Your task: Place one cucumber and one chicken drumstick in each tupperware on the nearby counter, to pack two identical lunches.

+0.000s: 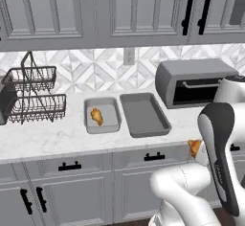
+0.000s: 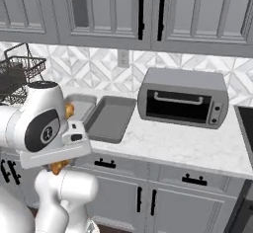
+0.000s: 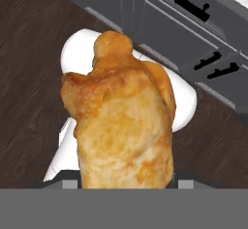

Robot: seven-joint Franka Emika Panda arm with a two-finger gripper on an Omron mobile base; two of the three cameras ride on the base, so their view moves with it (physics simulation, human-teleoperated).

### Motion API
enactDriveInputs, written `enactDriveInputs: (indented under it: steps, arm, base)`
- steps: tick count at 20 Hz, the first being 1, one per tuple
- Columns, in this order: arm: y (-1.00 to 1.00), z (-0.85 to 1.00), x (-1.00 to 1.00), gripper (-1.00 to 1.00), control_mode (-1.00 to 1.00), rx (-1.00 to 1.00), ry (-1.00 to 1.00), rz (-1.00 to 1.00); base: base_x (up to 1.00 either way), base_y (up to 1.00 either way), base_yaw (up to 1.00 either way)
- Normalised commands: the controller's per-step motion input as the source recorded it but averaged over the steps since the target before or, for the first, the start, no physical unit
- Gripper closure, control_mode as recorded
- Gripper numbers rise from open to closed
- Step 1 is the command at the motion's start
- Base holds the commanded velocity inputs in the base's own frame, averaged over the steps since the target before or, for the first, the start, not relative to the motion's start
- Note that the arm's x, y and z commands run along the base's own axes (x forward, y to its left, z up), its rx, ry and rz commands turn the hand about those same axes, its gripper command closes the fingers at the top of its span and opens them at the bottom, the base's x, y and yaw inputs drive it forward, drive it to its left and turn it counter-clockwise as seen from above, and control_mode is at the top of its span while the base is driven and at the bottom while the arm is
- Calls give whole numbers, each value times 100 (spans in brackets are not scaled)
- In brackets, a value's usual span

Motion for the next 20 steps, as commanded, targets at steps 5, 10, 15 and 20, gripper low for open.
enactDriveInputs:
  steps: [5,10,15,20]
  arm:
    - [0,0,0,100,100,0,0,0]
    - [0,0,0,100,100,0,0,0]
    - [0,0,0,100,100,0,0,0]
    - [0,0,0,100,100,0,0,0]
  base:
    - [60,54,-23]
    - [64,29,-14]
    - [41,1,-29]
    - [0,-3,-3]
